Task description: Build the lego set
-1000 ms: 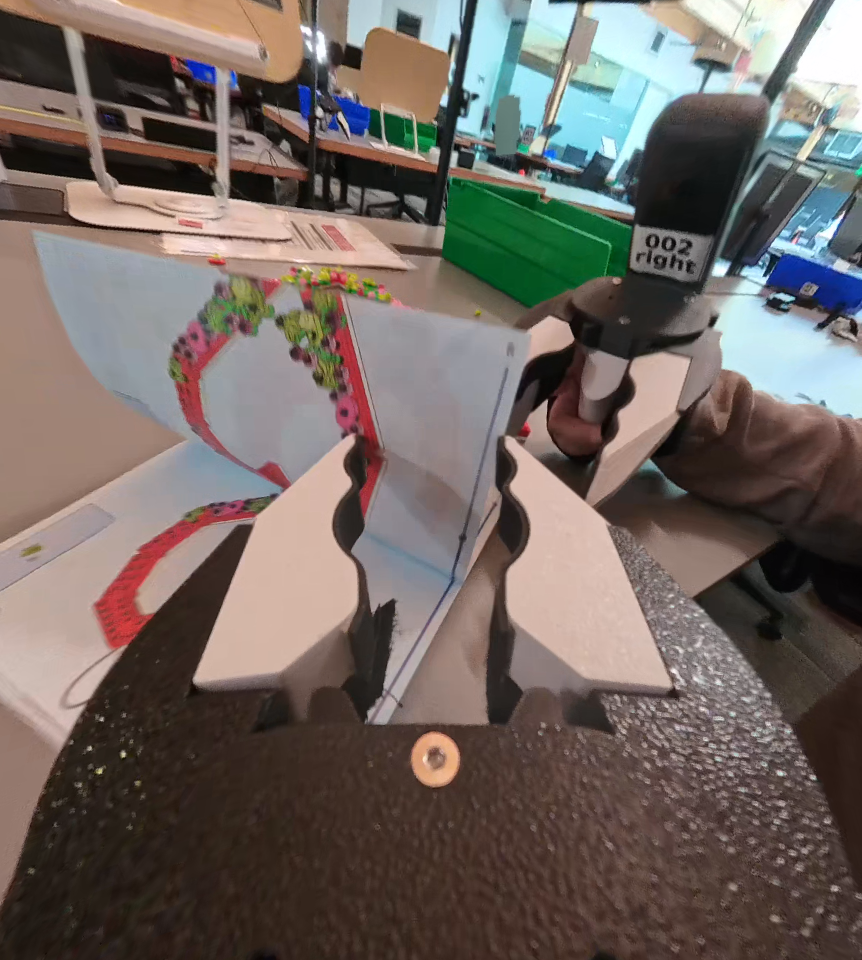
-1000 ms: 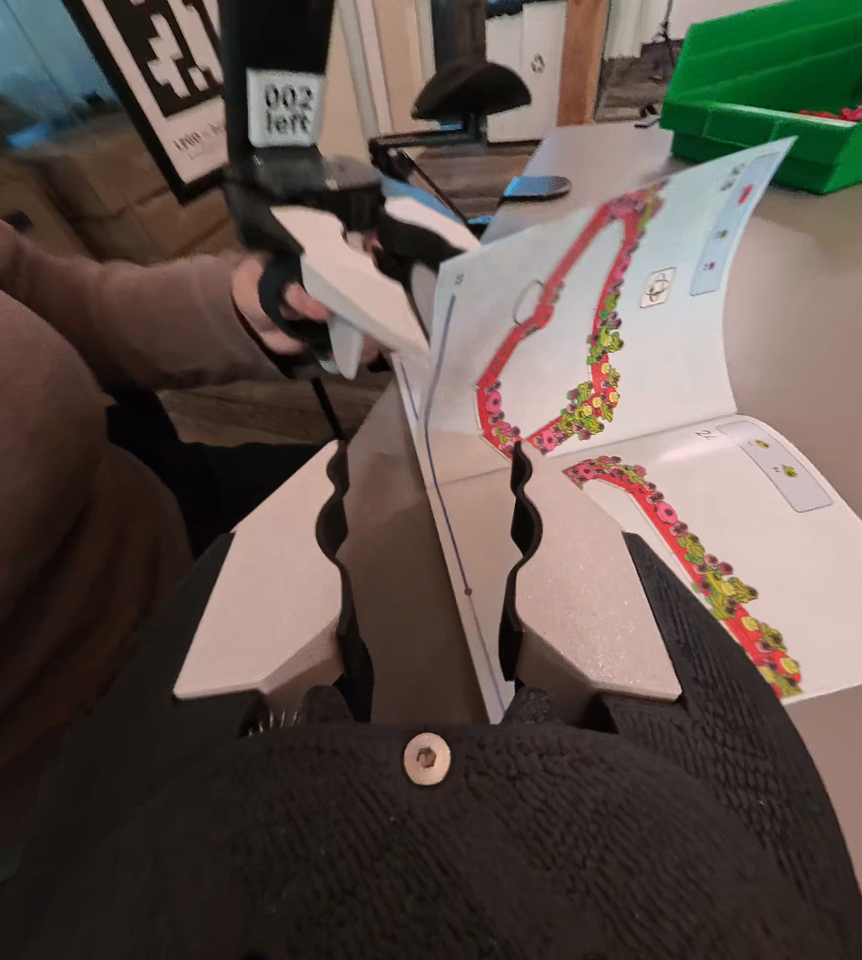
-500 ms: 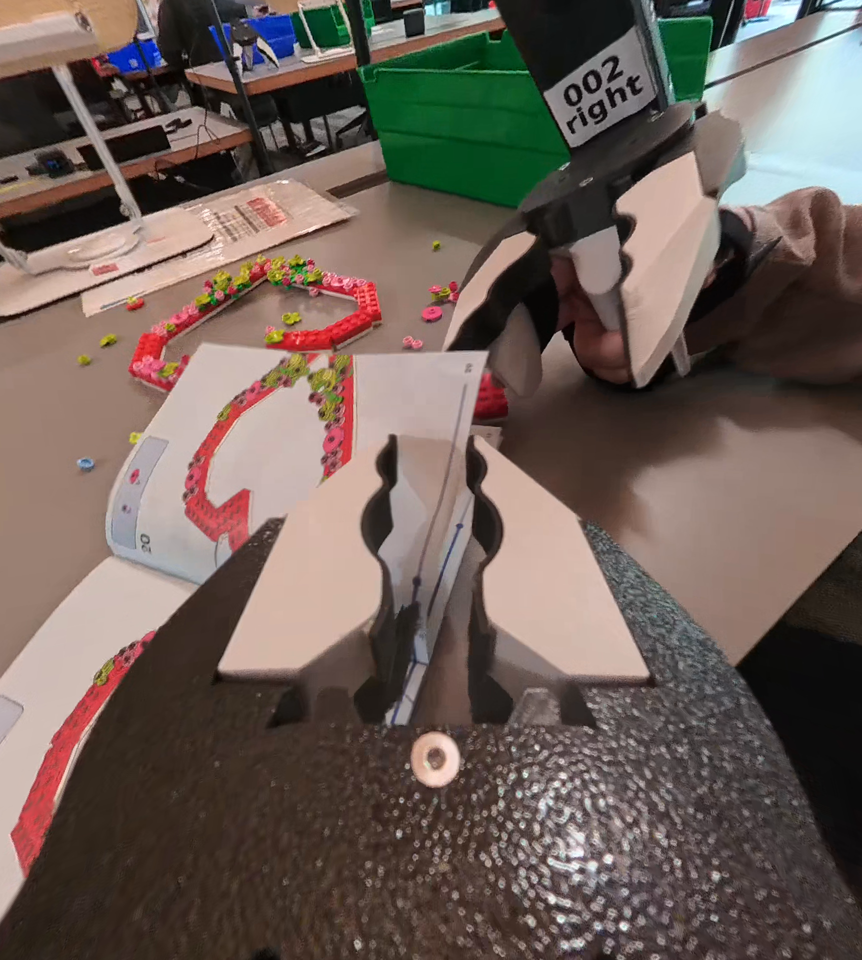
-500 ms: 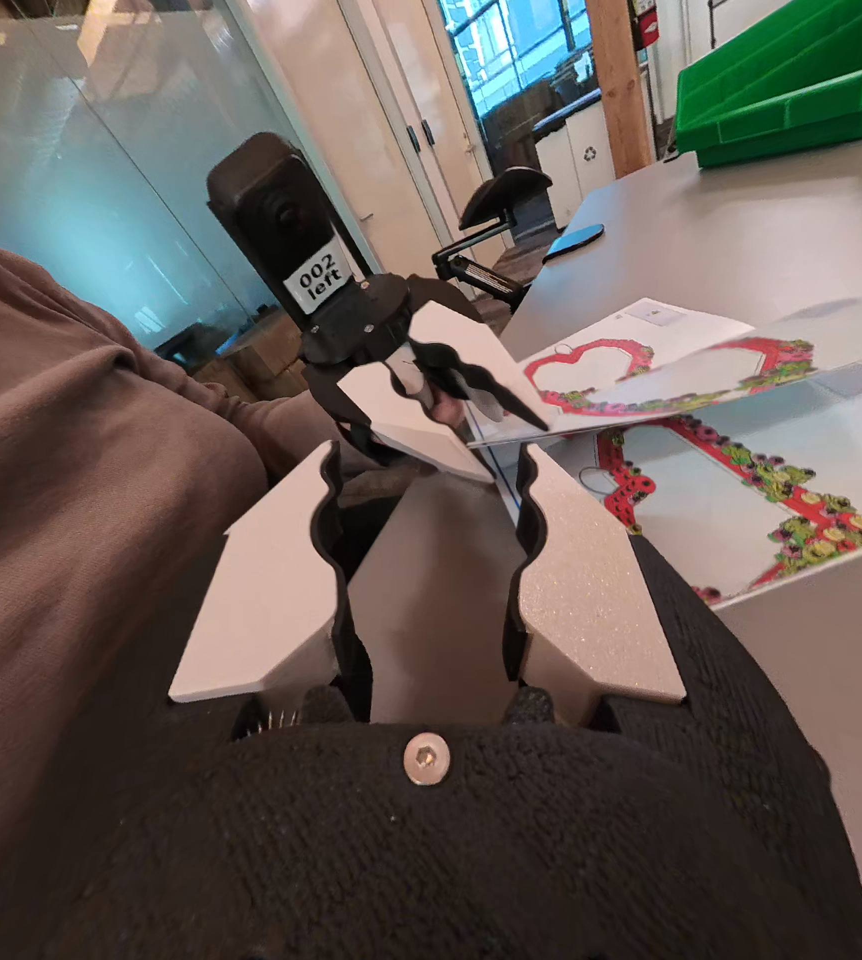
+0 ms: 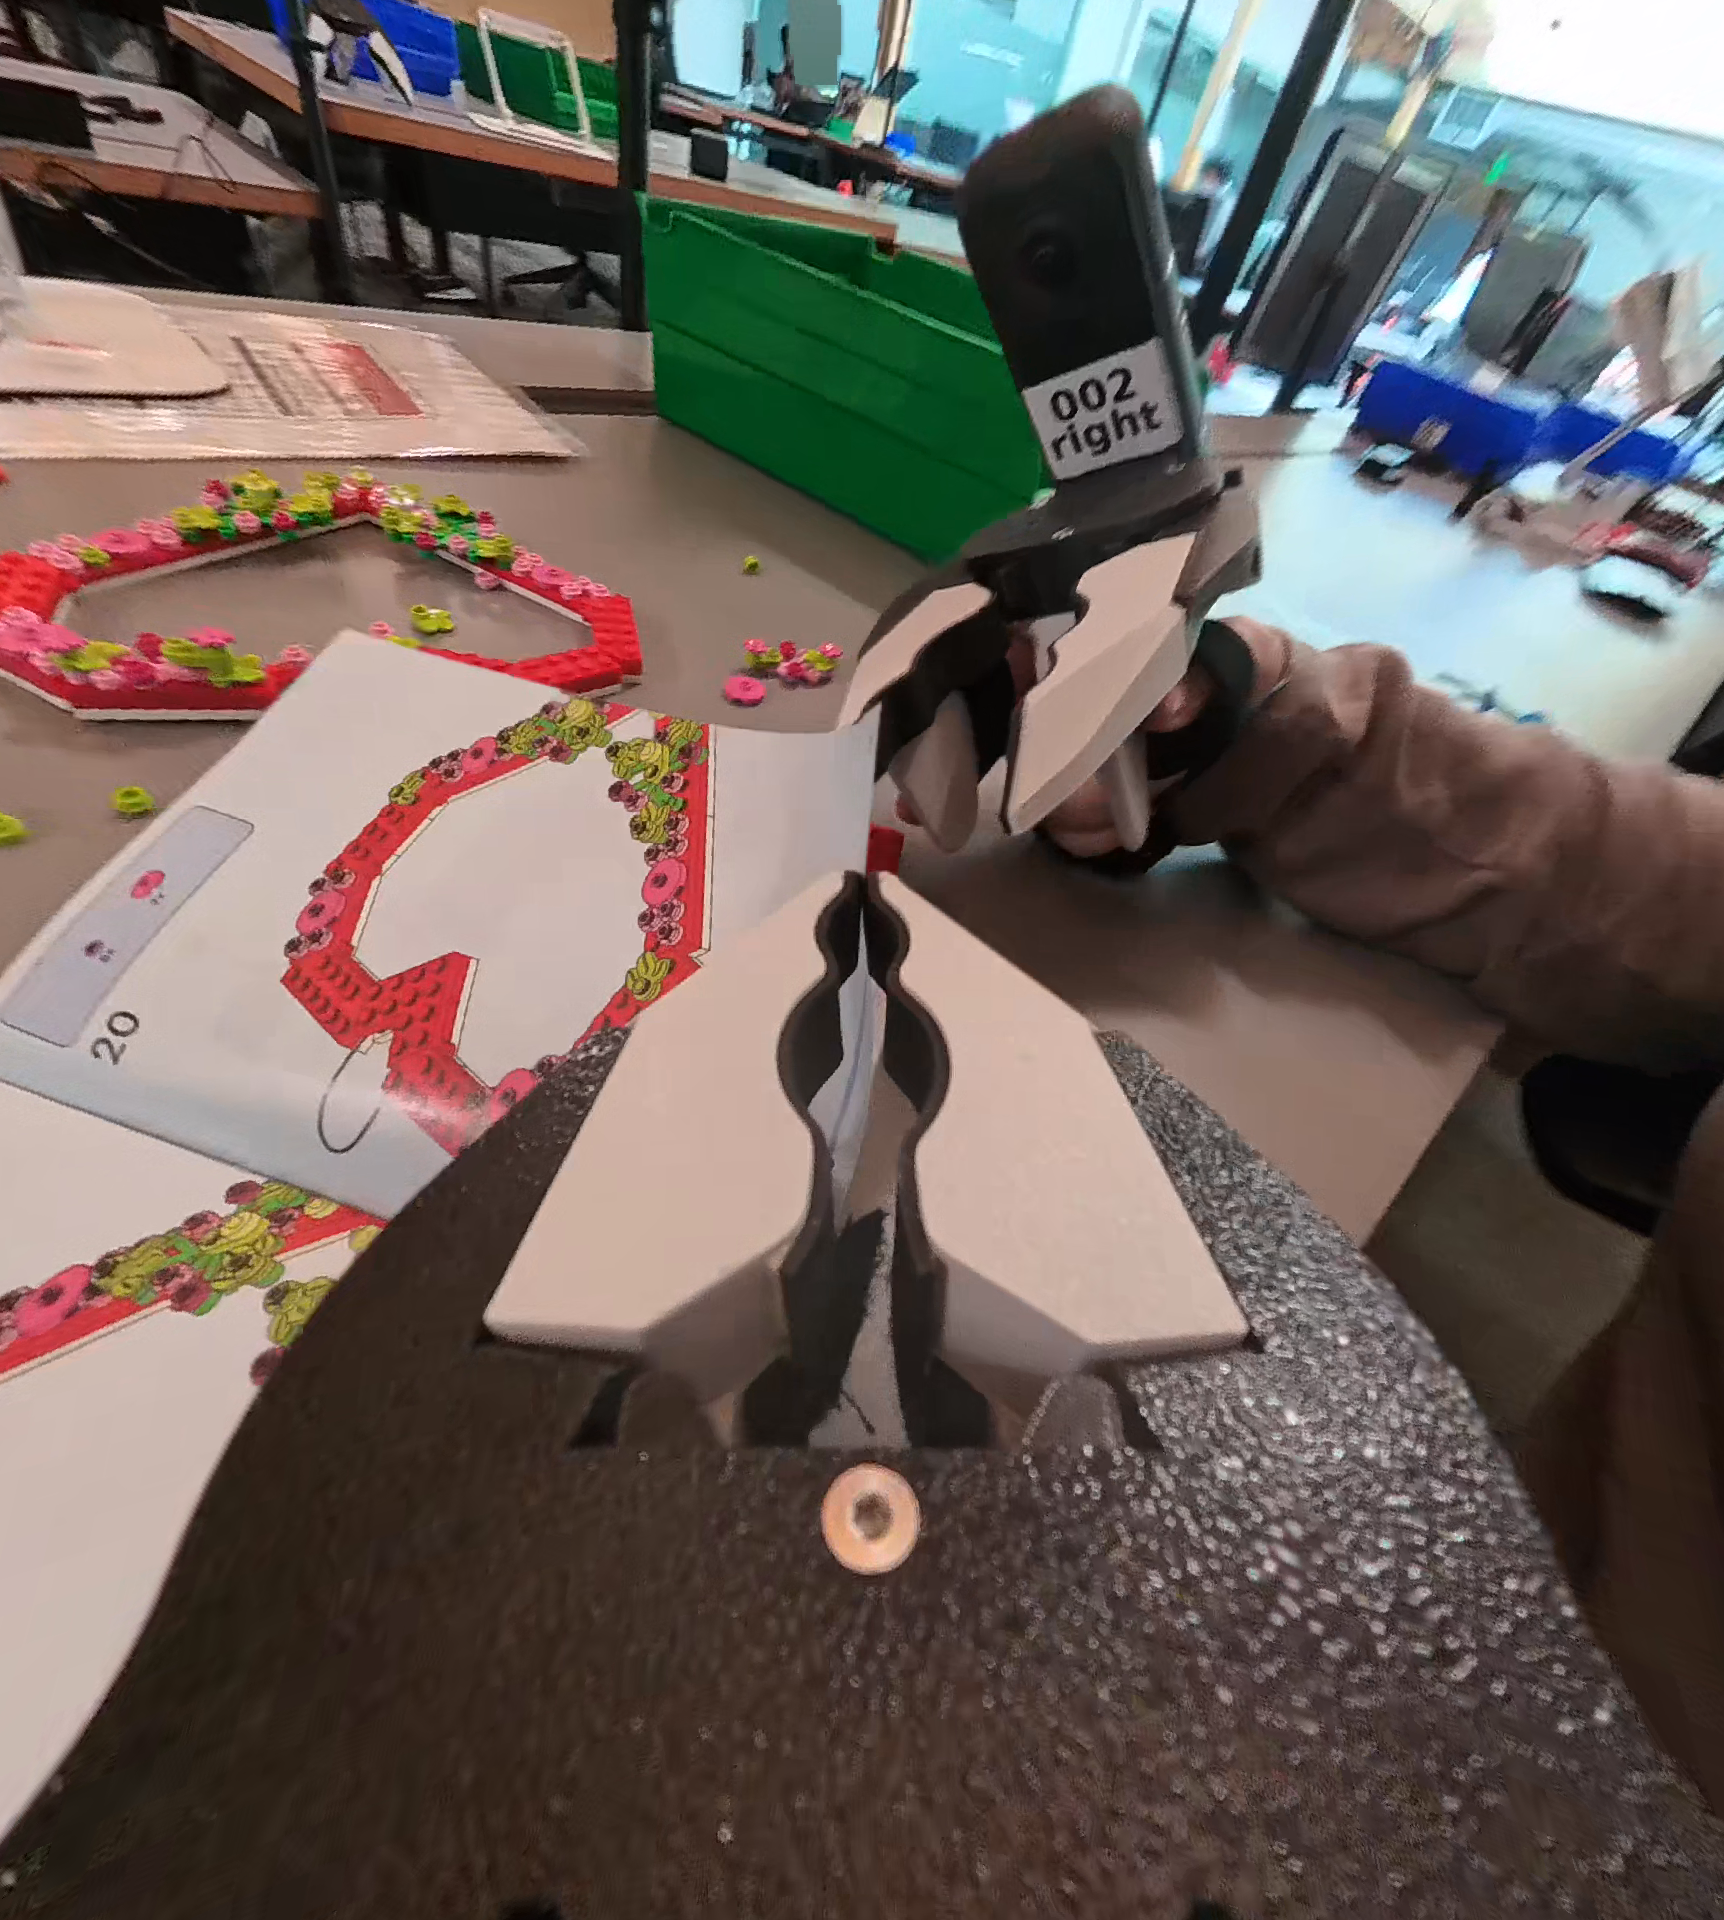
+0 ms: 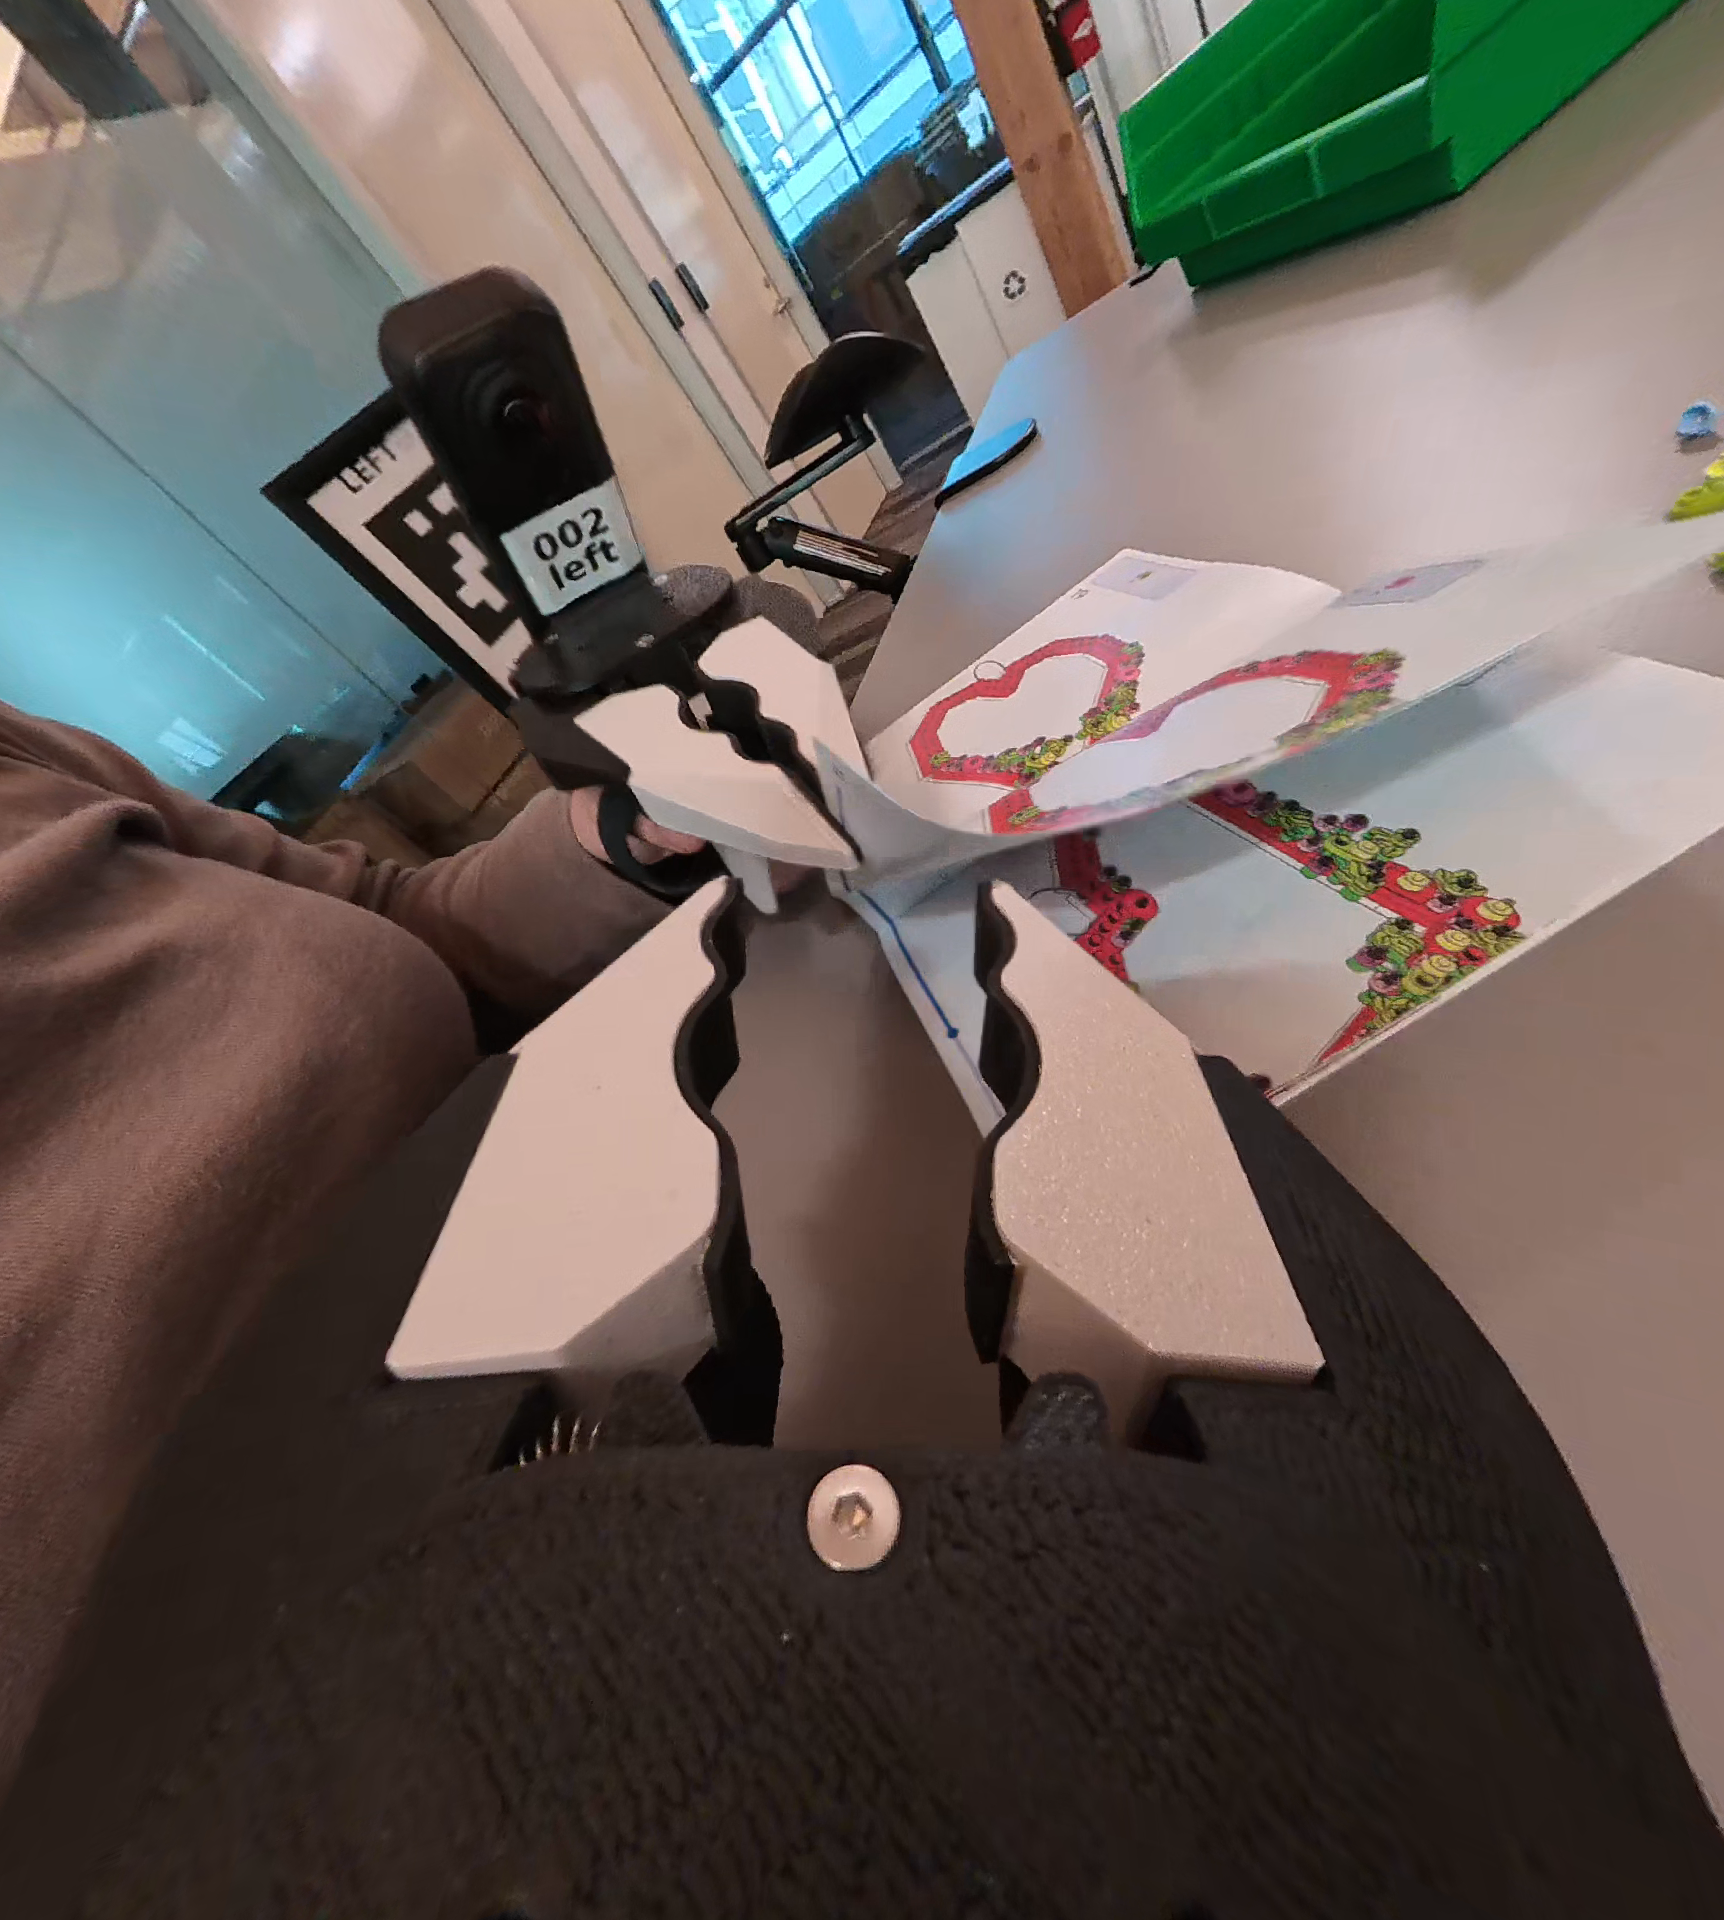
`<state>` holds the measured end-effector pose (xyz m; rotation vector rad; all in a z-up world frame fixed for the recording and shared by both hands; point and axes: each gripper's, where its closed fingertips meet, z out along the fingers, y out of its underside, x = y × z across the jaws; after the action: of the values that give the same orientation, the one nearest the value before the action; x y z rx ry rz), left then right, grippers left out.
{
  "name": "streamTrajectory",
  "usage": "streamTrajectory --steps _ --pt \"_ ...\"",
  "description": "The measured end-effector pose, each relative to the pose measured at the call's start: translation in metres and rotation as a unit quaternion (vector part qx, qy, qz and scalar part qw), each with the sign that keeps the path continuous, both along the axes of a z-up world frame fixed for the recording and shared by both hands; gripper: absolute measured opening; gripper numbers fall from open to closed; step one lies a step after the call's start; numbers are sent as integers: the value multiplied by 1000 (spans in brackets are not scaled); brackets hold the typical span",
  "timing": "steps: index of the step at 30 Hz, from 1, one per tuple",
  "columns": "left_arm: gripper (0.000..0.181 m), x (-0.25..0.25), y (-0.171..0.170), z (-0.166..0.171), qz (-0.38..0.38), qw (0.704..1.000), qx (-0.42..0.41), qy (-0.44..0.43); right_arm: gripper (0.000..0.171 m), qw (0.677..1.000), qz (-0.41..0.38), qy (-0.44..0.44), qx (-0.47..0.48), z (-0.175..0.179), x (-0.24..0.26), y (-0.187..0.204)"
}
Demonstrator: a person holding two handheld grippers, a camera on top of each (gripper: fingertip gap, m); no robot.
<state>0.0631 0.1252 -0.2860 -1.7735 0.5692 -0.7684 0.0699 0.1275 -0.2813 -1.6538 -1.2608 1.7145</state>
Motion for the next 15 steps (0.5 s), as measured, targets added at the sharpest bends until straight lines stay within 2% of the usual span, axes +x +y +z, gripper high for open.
streamTrajectory --steps 4,15 --pt "0 -1 -1 7 -23 998 -12 -52 41 1000 -3 -17 22 -5 0 0" --pt "8 6 -5 4 -71 993 -50 -73 38 999 8 -12 43 -5 -2 -5"
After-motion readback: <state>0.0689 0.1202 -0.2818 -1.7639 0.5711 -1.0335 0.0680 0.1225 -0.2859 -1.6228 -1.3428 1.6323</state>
